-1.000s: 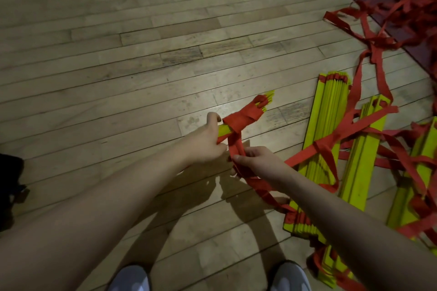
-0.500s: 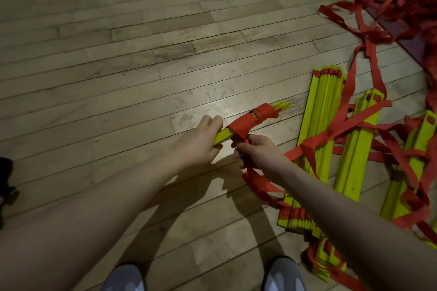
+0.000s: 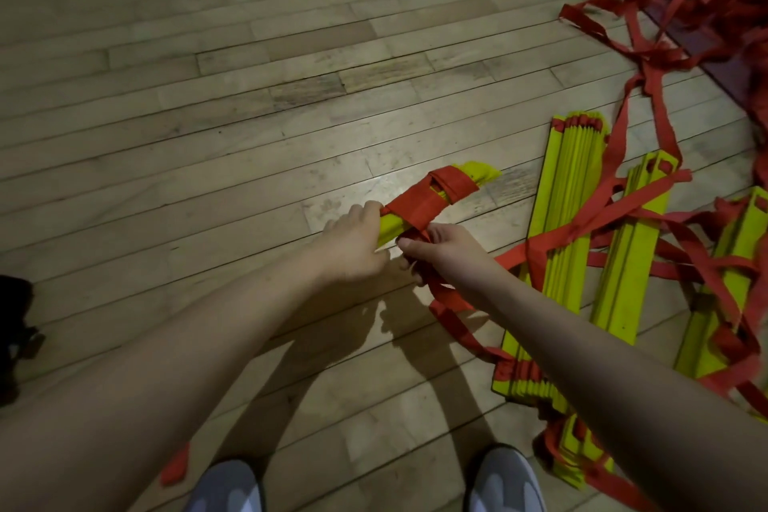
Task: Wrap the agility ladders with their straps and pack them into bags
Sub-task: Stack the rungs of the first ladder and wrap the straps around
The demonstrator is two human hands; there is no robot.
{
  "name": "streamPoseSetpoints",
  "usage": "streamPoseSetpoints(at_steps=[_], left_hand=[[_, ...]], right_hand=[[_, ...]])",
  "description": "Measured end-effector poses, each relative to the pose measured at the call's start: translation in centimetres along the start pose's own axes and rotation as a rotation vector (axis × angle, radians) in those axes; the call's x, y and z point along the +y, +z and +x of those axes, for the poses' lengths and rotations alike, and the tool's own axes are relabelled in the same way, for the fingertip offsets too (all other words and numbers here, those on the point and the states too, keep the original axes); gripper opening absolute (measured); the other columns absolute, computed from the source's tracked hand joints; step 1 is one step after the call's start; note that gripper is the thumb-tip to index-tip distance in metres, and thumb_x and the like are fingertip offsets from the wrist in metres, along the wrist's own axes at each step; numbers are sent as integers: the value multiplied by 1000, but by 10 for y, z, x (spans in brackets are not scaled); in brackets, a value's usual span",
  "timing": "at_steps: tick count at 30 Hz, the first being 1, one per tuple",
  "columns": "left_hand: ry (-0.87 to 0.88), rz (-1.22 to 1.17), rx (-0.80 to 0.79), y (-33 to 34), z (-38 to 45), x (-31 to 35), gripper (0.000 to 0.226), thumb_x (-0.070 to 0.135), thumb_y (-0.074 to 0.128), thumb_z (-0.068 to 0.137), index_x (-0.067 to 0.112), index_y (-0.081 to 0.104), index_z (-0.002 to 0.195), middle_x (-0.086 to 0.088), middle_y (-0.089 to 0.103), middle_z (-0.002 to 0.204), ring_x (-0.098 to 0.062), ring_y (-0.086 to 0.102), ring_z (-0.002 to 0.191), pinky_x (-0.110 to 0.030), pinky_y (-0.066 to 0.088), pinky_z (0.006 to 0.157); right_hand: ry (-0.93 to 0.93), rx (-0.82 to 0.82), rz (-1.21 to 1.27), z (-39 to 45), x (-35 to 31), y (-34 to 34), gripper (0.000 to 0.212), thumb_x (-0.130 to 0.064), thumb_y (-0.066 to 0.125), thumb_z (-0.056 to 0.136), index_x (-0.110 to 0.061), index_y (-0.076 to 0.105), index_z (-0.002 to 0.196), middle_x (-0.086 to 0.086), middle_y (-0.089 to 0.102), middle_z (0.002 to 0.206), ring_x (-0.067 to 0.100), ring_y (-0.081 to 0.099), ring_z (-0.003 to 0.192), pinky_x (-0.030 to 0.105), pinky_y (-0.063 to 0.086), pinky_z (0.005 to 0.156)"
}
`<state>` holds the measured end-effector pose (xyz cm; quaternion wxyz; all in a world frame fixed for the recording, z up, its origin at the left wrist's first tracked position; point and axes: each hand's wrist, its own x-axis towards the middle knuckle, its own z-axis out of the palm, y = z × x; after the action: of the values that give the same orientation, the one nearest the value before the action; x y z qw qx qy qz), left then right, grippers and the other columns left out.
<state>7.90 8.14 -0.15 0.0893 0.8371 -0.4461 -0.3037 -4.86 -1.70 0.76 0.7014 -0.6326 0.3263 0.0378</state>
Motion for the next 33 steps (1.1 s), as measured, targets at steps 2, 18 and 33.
streamPoseSetpoints(at_steps=[2,18,33], left_hand=[[-4,24,-87,-4,2,-2,58,29,56,89,14,28,138,-10,38,126,-29,43,114,-38,38,94],[13,68,130,3,-9,-6,38,19,60,90,16,30,113,-9,58,90,-26,60,74,-38,50,62],[344,134,267,-2,-17,-10,35,25,74,76,17,42,88,5,39,88,-23,50,83,-31,32,58]], right_hand=[[15,17,23,-1,5,-2,5,-6,59,92,-6,60,87,7,66,72,15,57,53,26,45,55],[144,-166,-74,-9,7,-9,7,-4,55,94,-4,58,101,7,64,72,14,54,50,25,43,50],[84,-87,5,-12,18,-4,3,-6,60,91,-4,60,94,7,64,73,15,59,57,24,49,56]])
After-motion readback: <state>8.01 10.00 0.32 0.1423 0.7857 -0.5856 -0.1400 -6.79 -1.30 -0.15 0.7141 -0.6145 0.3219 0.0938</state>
